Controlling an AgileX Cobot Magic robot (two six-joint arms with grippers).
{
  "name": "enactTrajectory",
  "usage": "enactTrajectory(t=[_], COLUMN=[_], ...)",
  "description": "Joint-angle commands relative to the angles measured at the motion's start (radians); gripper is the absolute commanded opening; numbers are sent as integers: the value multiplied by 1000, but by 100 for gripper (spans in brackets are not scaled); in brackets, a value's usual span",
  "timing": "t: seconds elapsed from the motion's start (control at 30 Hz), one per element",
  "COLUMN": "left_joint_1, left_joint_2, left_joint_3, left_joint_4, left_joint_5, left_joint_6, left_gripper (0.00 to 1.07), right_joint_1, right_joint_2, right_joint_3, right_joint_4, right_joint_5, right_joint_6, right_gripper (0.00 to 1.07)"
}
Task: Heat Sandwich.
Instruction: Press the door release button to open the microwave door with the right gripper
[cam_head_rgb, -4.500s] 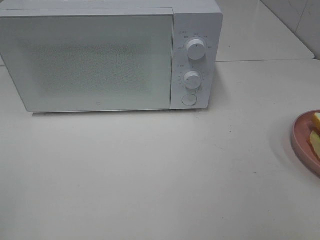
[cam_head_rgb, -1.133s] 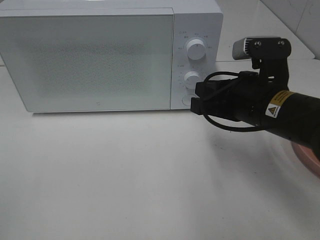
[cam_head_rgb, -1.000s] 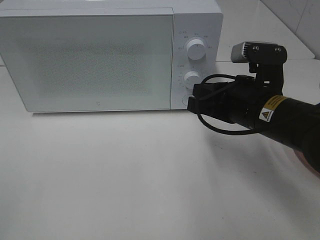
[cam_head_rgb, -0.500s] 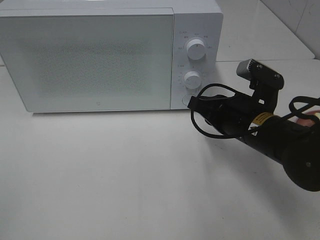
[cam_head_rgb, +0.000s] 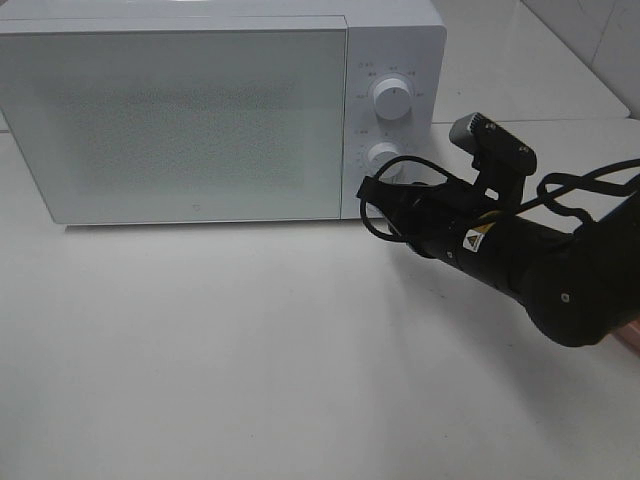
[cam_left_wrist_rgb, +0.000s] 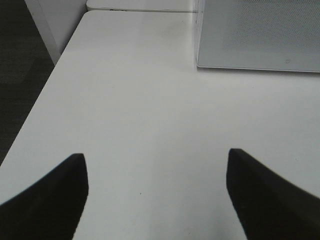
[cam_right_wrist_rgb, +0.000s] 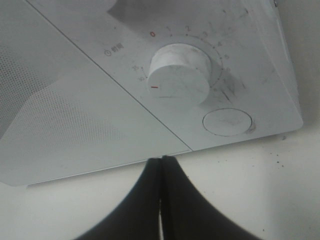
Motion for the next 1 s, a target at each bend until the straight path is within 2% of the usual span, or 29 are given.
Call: enactTrajectory(t=[0.03, 0.3, 0.73, 1.0], left_joint_1=[1, 1, 1, 1], left_joint_2=[-17, -17, -17, -17], left_joint_3=[3, 3, 3, 3], left_joint_4=[5, 5, 5, 5], left_joint_5=[-18, -18, -18, -18], left_joint_6=[-1, -1, -1, -1], left_gripper=[74, 74, 74, 74], right_joint_1=[2, -1, -24, -24], right_joint_2=[-3, 24, 106, 175], right_joint_3=[-43, -97, -143, -209], right_joint_4=[-3, 3, 3, 3], right_joint_5=[84, 147, 125, 127], right_joint_6=[11, 18, 34, 34], right_gripper=[0, 0, 0, 0])
